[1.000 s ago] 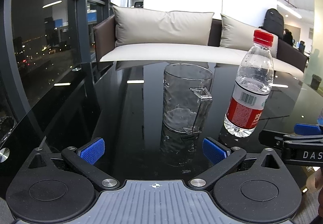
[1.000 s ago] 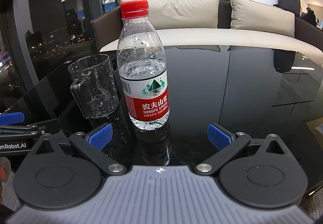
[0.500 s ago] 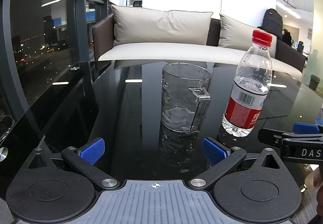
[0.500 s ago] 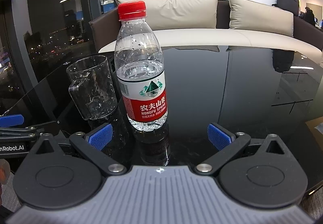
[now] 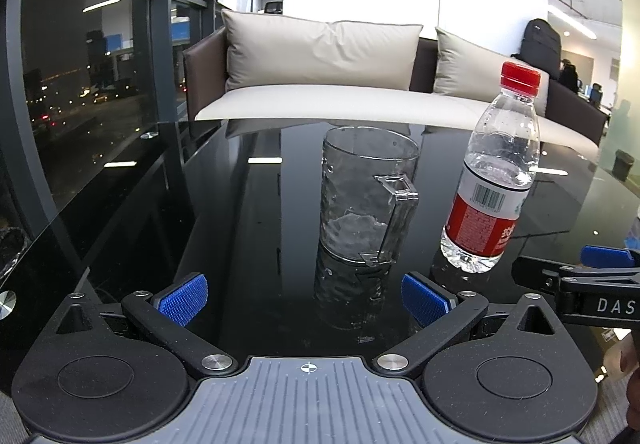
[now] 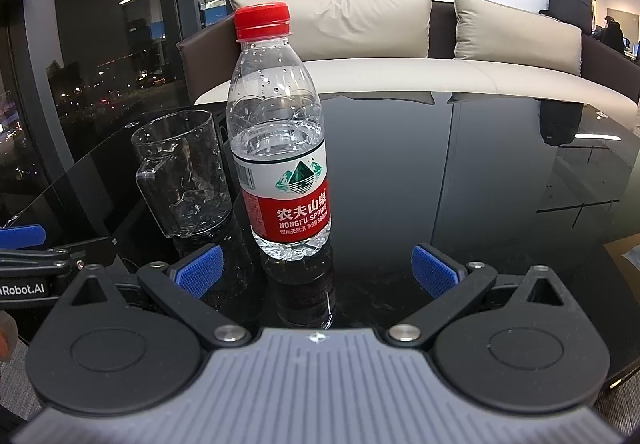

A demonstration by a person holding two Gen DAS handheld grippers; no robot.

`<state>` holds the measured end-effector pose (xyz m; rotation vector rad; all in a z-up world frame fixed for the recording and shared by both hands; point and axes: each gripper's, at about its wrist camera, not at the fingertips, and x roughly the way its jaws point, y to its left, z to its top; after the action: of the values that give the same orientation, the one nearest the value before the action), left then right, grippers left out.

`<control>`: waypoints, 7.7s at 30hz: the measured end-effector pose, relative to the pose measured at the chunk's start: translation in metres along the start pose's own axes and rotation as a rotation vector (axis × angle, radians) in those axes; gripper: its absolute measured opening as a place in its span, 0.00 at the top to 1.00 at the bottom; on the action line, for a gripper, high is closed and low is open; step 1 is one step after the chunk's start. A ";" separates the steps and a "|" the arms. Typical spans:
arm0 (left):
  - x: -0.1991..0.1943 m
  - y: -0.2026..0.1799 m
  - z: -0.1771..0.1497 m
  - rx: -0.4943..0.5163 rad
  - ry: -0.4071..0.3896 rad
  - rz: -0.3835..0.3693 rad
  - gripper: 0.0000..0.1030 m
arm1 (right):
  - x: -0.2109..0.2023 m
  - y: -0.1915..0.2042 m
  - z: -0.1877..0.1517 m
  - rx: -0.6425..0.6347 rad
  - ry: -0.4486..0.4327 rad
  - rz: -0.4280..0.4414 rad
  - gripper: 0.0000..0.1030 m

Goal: Unscrew bottle cap and pour

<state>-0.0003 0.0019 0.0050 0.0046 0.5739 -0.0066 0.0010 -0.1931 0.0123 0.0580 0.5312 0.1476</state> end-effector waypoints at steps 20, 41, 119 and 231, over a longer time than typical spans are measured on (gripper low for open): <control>0.002 0.001 -0.003 -0.004 0.004 -0.003 0.01 | 0.000 -0.003 0.000 0.008 0.005 -0.001 0.00; -0.003 -0.039 -0.003 0.071 -0.010 -0.149 0.01 | -0.004 -0.028 0.010 0.016 -0.039 -0.087 0.00; 0.053 -0.109 0.012 0.185 -0.019 -0.314 0.45 | -0.031 -0.068 0.072 0.134 -0.107 0.130 0.00; 0.039 -0.097 0.002 0.214 -0.038 -0.334 0.46 | -0.041 0.027 0.120 -0.336 -0.065 0.391 0.69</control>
<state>0.0327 -0.0953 -0.0151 0.1165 0.5285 -0.3921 0.0236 -0.1753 0.1386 -0.1620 0.4195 0.6124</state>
